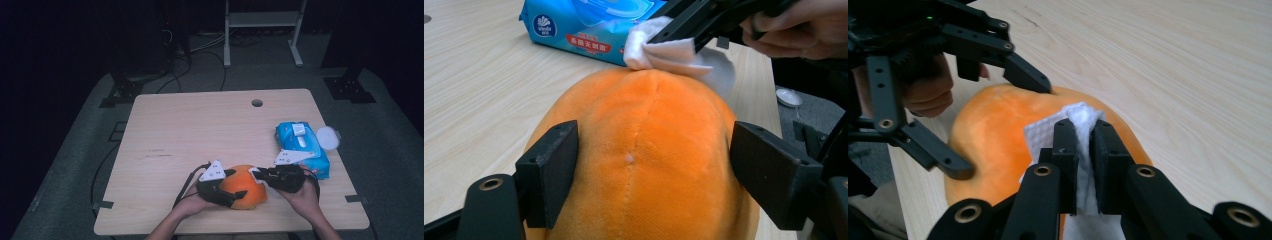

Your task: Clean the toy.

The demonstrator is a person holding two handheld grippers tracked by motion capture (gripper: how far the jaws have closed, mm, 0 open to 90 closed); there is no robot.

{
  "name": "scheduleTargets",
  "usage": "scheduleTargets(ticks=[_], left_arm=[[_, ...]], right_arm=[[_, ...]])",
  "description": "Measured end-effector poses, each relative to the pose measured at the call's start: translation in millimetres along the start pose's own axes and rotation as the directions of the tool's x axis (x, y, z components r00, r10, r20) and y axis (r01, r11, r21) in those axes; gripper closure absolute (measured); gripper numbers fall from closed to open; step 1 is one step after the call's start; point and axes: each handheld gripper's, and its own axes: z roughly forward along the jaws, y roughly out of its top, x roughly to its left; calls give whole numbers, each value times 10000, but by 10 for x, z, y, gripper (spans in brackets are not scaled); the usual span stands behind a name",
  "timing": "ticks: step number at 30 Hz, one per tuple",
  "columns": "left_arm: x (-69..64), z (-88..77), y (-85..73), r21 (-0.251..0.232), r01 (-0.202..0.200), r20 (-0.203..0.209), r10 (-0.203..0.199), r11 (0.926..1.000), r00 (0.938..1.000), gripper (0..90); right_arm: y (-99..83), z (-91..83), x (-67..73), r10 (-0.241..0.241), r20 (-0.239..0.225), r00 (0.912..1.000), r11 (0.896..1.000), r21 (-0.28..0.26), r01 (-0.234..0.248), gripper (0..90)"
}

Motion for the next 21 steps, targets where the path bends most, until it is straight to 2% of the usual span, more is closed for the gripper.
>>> scheduleTargets(ticks=[2, 4, 6, 8, 11, 16, 19, 21], left_arm=[[7, -6, -1, 12, 18, -47, -18, 10000, 10000, 214], [22, -13, 2, 43, 29, -94, -28, 10000, 10000, 218], [46, -26, -3, 42, 95, -103, -94, 9999, 9999, 220], [80, -42, -13, -14, 308, -117, -308, 9995, 9995, 221], [100, -49, -16, -52, 472, -116, -473, 9989, 9988, 221], [32, -14, 5, 37, 268, -184, -267, 9996, 9995, 216], [-35, 18, 23, 80, -6, -216, 8, 10000, 9998, 213], [-65, 21, 33, 104, -119, -172, 121, 9999, 9998, 204]], right_arm=[[4, 15, 5, -88, 44, 10000, 9999, 62, 88, 809], [-22, 14, -65, 218, 36, 9998, 9997, 113, -218, 808], [-66, 14, -140, 444, 355, 9984, 9983, 356, -456, 808], [-126, 15, -212, 851, 444, 9954, 9946, 560, -875, 809], [-159, 16, -250, 1053, 482, 9933, 9918, 671, -1084, 809], [-79, 2, -170, 863, 279, 9959, 9955, 356, -873, 809], [-9, -9, -91, 749, -266, 9968, 9972, -69, -751, 806], [27, 1, -32, 504, -463, 9977, 9986, -109, -509, 803]])
